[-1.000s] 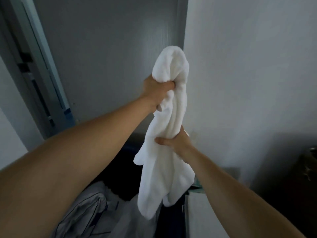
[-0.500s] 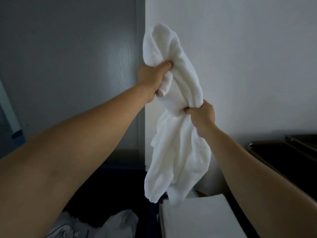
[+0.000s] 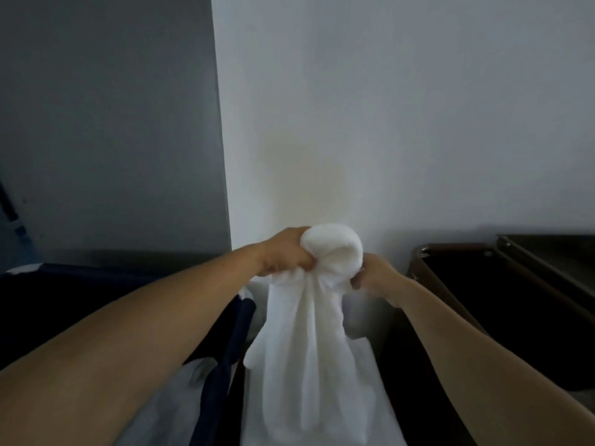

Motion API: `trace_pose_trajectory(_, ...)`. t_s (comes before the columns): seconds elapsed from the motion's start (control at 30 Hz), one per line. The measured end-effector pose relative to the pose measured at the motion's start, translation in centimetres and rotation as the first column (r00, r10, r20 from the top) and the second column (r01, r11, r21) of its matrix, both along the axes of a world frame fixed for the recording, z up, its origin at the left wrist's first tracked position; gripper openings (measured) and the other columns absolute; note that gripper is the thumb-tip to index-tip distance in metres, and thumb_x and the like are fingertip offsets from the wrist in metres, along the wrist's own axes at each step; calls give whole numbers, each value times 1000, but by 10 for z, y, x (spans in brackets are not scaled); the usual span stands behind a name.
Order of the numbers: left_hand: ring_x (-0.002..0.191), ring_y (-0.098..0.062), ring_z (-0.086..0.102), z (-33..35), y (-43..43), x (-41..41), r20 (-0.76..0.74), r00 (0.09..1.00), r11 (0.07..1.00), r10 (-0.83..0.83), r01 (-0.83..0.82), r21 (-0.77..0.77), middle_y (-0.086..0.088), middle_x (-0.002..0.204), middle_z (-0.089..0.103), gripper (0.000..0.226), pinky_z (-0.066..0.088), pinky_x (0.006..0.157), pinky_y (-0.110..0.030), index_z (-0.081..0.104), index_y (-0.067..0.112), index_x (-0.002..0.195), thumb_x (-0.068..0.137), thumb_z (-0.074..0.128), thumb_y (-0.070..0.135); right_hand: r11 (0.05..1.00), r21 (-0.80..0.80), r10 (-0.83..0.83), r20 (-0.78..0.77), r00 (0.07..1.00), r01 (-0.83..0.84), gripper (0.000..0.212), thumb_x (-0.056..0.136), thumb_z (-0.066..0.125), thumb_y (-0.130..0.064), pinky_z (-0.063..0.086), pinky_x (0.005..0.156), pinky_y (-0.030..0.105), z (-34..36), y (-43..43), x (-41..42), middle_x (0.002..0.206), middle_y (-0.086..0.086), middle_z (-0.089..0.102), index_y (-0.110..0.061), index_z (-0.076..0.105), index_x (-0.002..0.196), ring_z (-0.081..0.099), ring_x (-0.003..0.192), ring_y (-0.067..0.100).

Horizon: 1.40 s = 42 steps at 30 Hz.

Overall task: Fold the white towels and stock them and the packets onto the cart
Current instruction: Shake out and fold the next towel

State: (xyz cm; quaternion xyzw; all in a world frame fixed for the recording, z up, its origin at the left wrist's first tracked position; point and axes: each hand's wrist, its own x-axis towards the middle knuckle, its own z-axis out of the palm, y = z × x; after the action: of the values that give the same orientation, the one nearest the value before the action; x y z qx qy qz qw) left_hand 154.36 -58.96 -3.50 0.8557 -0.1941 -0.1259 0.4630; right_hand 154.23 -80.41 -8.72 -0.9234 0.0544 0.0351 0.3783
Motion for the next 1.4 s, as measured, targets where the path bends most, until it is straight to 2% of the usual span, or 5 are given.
trace_pose_trajectory(0.2, 107, -21, 64, -4, -8, -14, -82, 997, 994, 6, -15, -108, 1, 115, 69, 62, 53, 86, -35, 60, 33, 120, 74, 67, -9, 937, -88, 337, -24, 941, -338, 62, 83, 77, -3, 44, 101, 28, -14, 1, -9, 132, 5, 56, -7, 51, 139, 53, 123, 19)
trace_pose_trajectory(0.5, 107, -20, 66, 15, 30, -25, -84, 996, 999, 33, -30, 34, 1, 115, 69, 51, 57, 88, -37, 60, 27, 121, 79, 73, 1, 983, 159, -146, 383, 912, 91, 17, 88, 70, -15, 41, 67, 34, 47, -20, -8, 90, 8, 61, -6, 58, 96, 58, 86, 29)
trace_pose_trajectory(0.87, 99, -22, 69, 18, -15, -28, -79, 993, 990, -85, 93, 103, -6, 112, 70, 35, 58, 89, -38, 62, 14, 121, 87, 68, 20, 993, 20, 92, 503, 859, -117, 26, 78, 61, 0, 43, 61, 21, 85, 14, -42, 80, -7, 65, -25, 62, 77, 57, 74, 10)
trace_pose_trajectory(1.13, 79, -29, 66, 54, -11, -34, -107, 992, 859, 61, -107, -501, -12, 86, 70, 21, 54, 77, -40, 70, 11, 88, 89, 54, 25, 992, -78, 95, -19, 995, -96, 17, 82, 80, -22, 47, 77, 25, 37, -43, -55, 93, 0, 71, -12, 75, 96, 65, 93, 20)
trace_pose_trajectory(1.4, 97, -24, 71, 24, -18, -44, -165, 979, 992, -124, 116, -55, -4, 108, 74, 26, 58, 87, -38, 69, 16, 112, 91, 65, 30, 806, 589, -256, 257, 932, 59, 24, 98, 41, -3, 47, 78, 37, 75, -20, -48, 89, 6, 62, -17, 60, 95, 59, 86, 27)
